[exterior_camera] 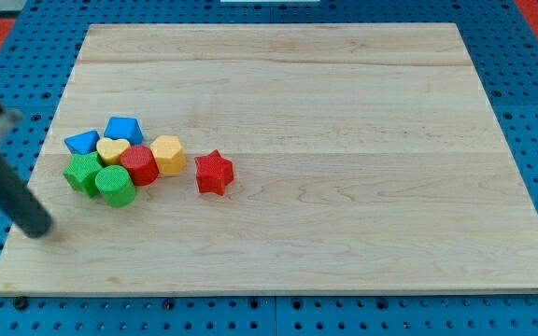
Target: Move the red star into the hexagon
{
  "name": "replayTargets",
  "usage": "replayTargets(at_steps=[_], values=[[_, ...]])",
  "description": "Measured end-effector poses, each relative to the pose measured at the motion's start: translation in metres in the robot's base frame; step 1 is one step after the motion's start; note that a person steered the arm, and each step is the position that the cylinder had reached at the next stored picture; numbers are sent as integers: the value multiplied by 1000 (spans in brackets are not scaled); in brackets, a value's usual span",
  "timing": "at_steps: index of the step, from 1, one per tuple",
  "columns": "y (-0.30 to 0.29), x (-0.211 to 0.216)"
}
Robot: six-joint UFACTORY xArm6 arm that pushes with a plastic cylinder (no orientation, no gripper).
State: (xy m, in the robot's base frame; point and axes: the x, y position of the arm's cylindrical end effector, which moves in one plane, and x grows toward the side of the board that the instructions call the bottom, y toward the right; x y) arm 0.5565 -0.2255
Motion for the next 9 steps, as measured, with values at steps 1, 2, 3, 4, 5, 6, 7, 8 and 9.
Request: replayTargets(at_steps=[1,2,3,4,5,6,7,8,9], values=[[108,-19],[155,-25],[185,-42],[168,-68],[135,-90],[155,-78],[133,-114],[139,-114],[149,-166]])
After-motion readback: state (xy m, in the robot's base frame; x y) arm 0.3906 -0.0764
